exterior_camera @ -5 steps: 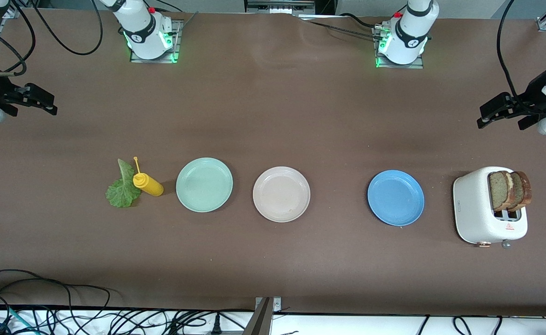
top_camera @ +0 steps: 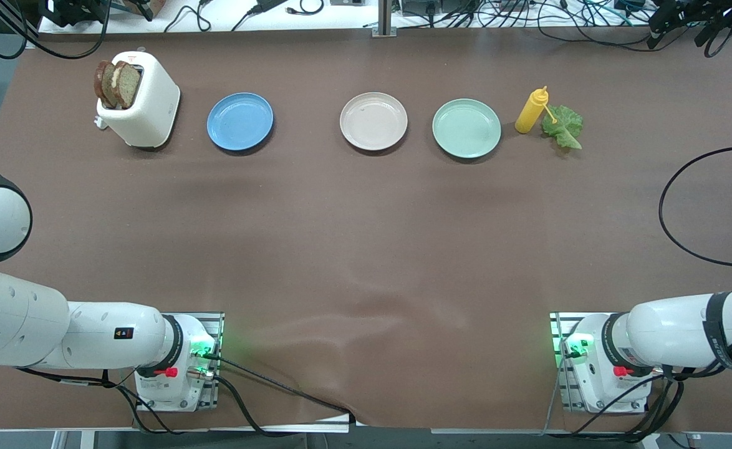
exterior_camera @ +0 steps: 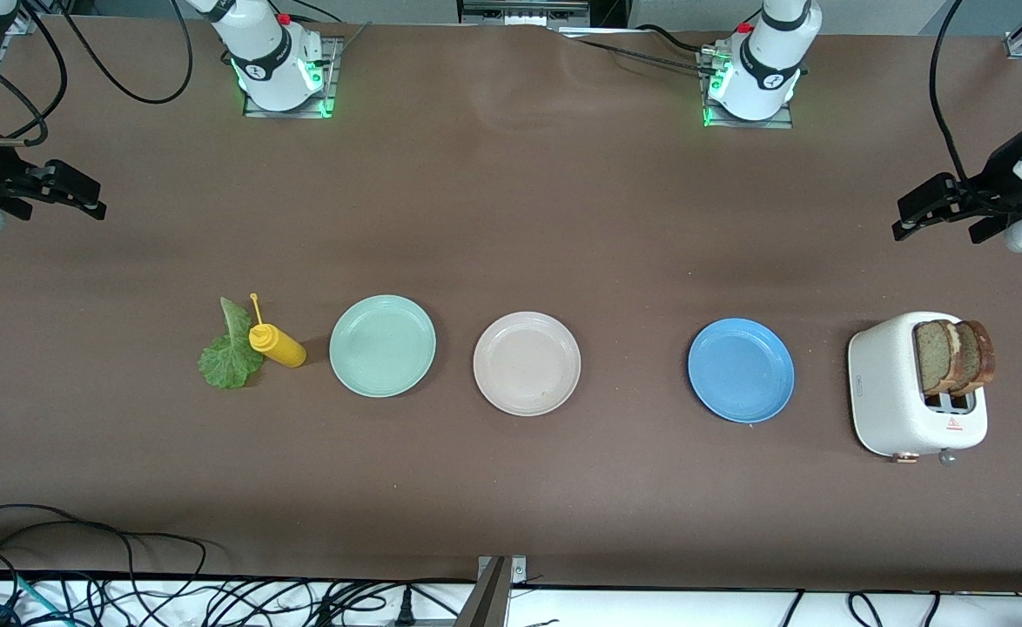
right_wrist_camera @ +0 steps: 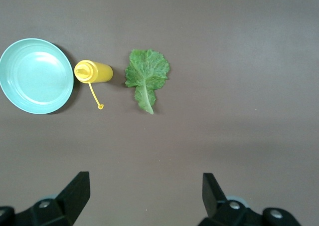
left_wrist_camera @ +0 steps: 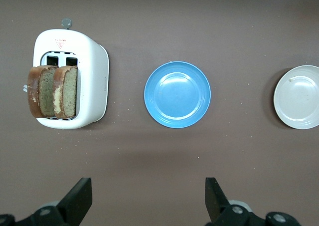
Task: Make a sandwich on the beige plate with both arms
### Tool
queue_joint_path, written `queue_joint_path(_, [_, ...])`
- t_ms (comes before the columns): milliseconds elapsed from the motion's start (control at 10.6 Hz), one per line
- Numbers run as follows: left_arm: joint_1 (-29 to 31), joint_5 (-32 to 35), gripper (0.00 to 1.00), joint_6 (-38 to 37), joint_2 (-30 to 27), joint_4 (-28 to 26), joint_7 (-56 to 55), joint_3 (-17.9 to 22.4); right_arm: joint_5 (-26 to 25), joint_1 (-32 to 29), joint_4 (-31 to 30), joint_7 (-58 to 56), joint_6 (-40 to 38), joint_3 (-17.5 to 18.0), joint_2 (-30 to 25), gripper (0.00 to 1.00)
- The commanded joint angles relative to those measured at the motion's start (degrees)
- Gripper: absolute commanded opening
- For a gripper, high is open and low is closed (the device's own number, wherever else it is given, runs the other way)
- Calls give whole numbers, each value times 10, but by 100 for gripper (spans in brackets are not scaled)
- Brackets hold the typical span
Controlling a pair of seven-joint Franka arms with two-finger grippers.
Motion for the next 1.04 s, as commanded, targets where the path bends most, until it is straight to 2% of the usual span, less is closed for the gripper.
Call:
queue_joint_path(0, [0,1,100,-12,9,15,0,-1,-9,-3,16,9,-1,5,7,100])
queue_joint_path(284, [2,-5,100,-13,8,15,0,-2,-5,-9,52,6,-14,3,10,100])
queue_joint_path(947, [-5,-6,100,-22,7,18,-1,-6,-3,-9,51,10,-23,3,8,100])
